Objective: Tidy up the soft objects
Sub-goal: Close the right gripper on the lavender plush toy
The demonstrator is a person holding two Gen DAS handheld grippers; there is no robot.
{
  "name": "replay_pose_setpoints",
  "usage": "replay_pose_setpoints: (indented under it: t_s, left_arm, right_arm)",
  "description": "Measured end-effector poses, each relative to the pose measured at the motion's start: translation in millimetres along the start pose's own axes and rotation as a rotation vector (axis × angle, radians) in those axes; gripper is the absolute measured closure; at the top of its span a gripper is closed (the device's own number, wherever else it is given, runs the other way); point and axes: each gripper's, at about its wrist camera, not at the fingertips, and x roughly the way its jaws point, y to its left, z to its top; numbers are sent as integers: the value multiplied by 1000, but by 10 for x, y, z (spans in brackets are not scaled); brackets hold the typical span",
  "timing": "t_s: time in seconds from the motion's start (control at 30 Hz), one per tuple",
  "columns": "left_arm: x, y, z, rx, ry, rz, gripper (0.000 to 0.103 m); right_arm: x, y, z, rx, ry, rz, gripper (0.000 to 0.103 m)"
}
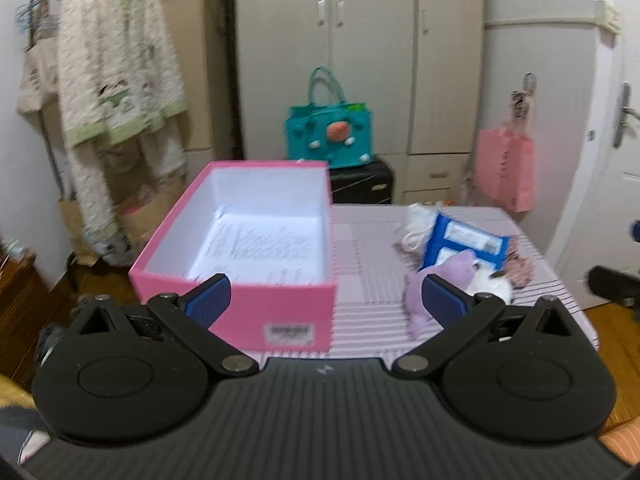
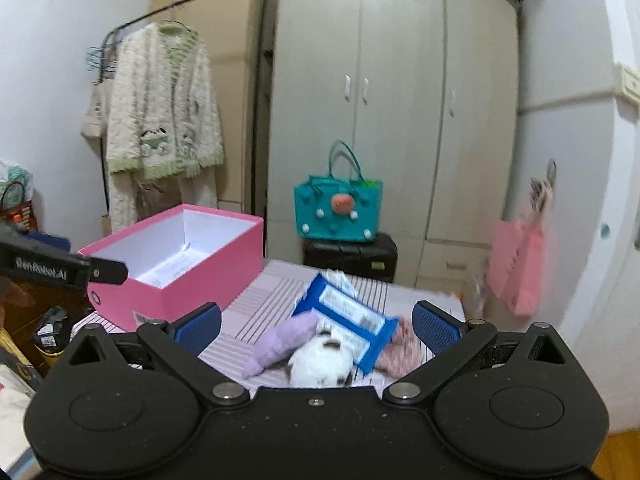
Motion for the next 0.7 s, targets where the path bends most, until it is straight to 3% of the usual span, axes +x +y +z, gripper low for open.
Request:
replay_pose_setpoints:
  t_s: [0.17,0.33,0.57,0.7]
  left_arm:
    - [119,-140,169,61,-12,-48,0]
    - [307,-280,287,87,-1,-95,1]
    - [799,-436,399,63,111,-246,3]
    - [1058,-557,387,79,153,-281,10]
  right_arm:
    - [295,-79,4,-56,84,13,0]
    - [588,-118,-86,-61,130,102,0]
    - [1051,-19,-160,-135,135,230,1]
    - [1294,-38,-180,-144,138,290,4]
